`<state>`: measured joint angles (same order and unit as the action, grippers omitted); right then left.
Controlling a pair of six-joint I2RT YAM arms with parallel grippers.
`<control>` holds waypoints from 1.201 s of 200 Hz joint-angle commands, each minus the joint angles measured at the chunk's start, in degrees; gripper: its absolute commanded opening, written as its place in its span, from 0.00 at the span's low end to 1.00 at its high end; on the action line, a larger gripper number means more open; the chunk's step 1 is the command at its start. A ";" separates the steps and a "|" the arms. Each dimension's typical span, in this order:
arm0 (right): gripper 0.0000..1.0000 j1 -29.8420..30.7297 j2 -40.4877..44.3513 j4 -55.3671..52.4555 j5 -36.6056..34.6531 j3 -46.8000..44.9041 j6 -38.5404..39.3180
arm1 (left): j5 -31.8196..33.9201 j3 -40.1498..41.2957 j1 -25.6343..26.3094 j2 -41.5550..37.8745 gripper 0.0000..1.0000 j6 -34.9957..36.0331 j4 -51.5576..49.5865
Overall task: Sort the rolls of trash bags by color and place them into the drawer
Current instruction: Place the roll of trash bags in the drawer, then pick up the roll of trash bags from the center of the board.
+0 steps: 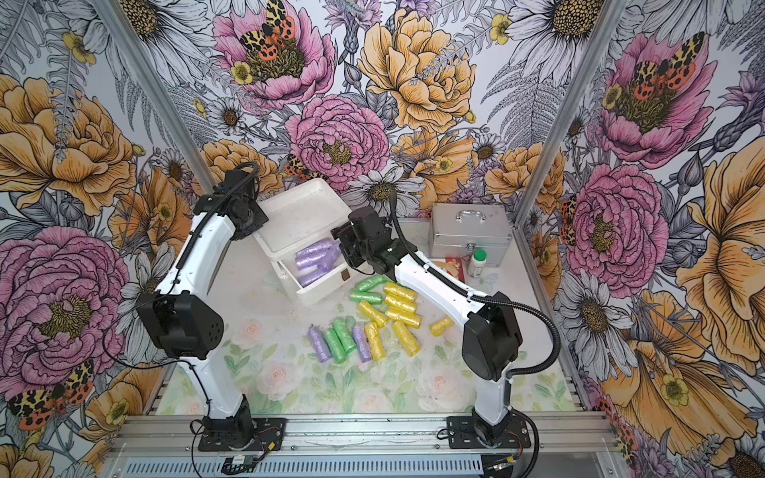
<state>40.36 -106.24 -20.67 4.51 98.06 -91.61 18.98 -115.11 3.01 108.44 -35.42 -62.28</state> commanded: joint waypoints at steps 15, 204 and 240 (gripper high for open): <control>0.74 -0.53 1.45 0.76 -0.14 -1.58 1.67 | -12.14 1.10 0.51 -0.43 0.00 -5.27 -3.74; 0.62 11.15 25.38 -4.70 -3.48 -43.13 53.76 | -11.13 2.07 0.07 -0.67 0.00 -4.97 -3.65; 0.61 15.33 21.60 -5.05 -5.37 -41.60 56.72 | -11.21 2.03 0.06 -0.75 0.00 -4.84 -3.79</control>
<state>53.54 -82.43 -24.99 0.78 54.68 -39.35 18.41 -115.04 2.76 108.33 -35.38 -62.26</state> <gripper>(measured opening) 0.616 0.191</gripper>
